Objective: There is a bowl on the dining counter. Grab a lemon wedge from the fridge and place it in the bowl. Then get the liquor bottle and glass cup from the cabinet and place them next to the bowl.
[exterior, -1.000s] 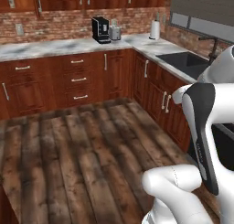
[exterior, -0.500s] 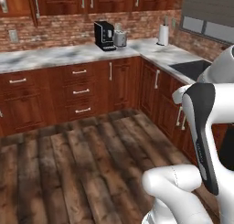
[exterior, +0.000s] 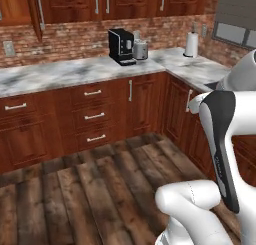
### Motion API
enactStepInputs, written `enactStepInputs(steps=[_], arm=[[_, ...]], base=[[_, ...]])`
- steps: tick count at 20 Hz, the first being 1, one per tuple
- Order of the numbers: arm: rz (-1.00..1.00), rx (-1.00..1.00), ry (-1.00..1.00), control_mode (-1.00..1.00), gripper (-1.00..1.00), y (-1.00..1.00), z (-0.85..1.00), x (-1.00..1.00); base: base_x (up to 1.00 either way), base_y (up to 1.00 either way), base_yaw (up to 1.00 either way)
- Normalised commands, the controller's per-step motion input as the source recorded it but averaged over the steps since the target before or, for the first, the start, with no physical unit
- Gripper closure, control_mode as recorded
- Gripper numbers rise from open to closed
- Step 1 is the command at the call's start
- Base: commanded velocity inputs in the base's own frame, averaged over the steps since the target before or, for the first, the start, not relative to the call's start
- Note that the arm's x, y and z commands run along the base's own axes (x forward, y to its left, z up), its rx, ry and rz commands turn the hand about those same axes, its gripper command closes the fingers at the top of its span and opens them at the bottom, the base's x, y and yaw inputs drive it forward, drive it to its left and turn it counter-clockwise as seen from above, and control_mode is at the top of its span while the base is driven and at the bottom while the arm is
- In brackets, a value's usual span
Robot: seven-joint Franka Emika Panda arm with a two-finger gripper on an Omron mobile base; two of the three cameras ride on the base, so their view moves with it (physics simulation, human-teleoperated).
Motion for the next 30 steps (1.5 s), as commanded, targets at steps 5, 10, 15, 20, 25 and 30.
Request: enactStepInputs(steps=[5, 10, 15, 20, 25, 30], arm=[[0.00, 0.00, 0.00, 1.00, -1.00, 0.00, 0.00, 0.00], [0.00, 0.00, 0.00, 1.00, -1.00, 0.00, 0.00, 0.00], [0.00, 0.00, 0.00, 1.00, -1.00, 0.00, 0.00, 0.00], [0.00, 0.00, 0.00, 1.00, -1.00, 0.00, 0.00, 0.00], [0.00, 0.00, 0.00, 1.00, -1.00, 0.00, 0.00, 0.00], [0.00, 0.00, 0.00, 1.00, -1.00, 0.00, 0.00, 0.00]], base=[[1.00, 0.53, -0.07], [1.00, 0.71, -0.07], [0.73, 0.91, -0.06], [0.41, 0.95, -0.04], [0.14, 0.91, -0.03], [0.01, 0.85, -0.01]])
